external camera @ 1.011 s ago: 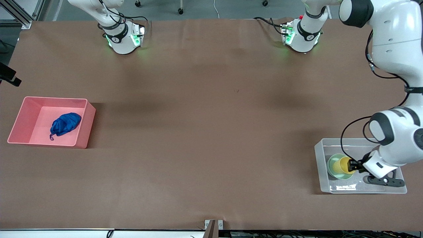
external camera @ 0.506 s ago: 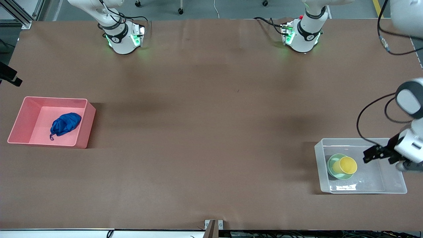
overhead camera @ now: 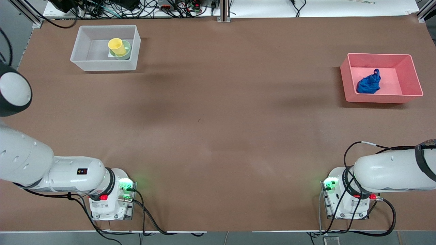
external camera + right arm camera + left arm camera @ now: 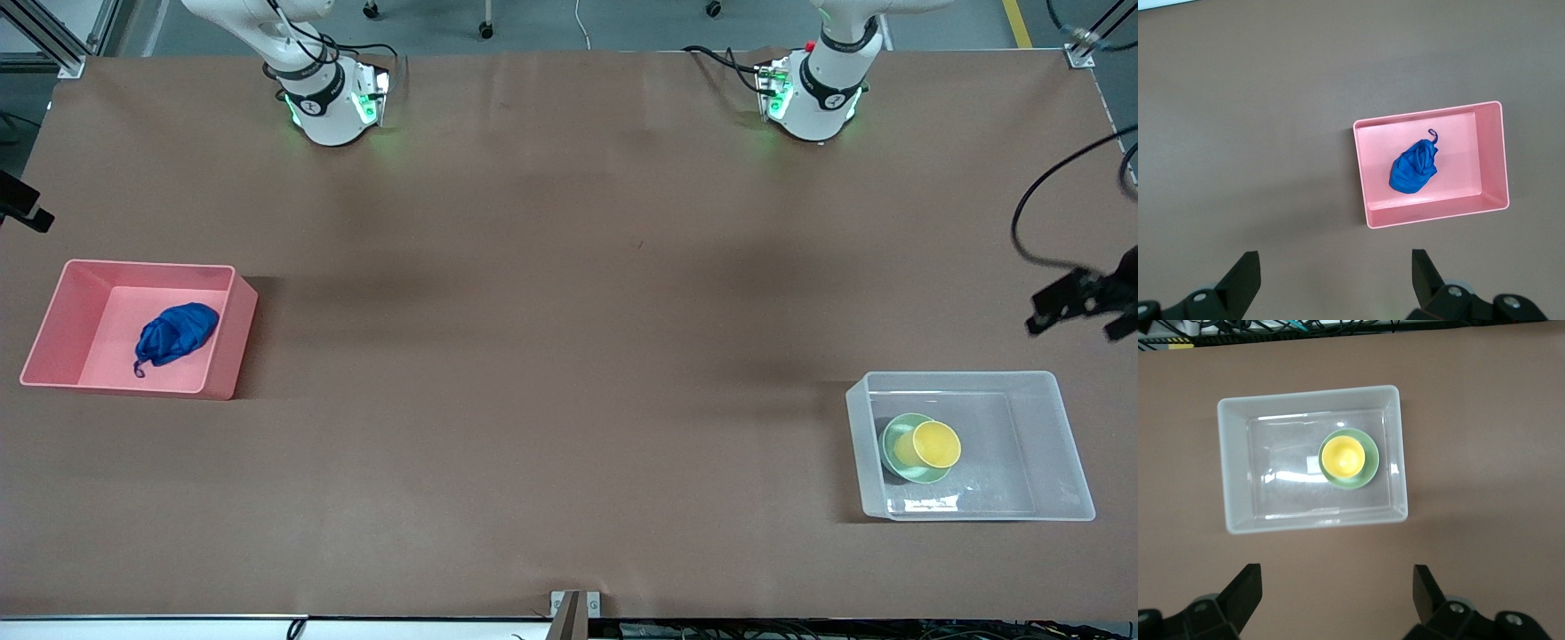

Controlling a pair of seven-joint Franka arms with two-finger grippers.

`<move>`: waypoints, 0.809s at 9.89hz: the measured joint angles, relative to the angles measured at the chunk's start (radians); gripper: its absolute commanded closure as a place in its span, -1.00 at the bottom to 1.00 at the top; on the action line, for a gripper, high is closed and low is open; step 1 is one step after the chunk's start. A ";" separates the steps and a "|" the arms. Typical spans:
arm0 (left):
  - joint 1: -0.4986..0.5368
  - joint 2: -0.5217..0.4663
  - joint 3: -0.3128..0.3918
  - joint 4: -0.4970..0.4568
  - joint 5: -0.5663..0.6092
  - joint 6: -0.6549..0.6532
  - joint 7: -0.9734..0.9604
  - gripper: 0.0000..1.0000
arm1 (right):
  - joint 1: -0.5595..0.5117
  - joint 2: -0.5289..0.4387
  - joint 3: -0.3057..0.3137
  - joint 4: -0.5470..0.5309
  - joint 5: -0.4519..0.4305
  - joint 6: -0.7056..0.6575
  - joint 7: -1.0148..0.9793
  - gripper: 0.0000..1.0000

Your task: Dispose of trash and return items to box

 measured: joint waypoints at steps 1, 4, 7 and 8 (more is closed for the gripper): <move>-0.010 -0.008 0.000 0.072 0.007 -0.104 -0.024 -1.00 | 0.001 0.000 0.000 0.000 0.000 -0.003 0.000 -1.00; -0.024 -0.030 -0.004 0.156 0.011 -0.246 -0.062 -1.00 | 0.002 0.000 -0.001 0.000 0.000 -0.006 -0.002 -1.00; -0.024 -0.072 -0.016 0.114 0.023 -0.259 -0.086 -1.00 | 0.002 0.000 -0.001 0.000 0.000 -0.006 -0.005 -1.00; -0.024 -0.072 -0.030 0.103 0.039 -0.259 -0.100 -1.00 | 0.002 0.000 -0.001 0.000 0.000 -0.007 -0.006 -1.00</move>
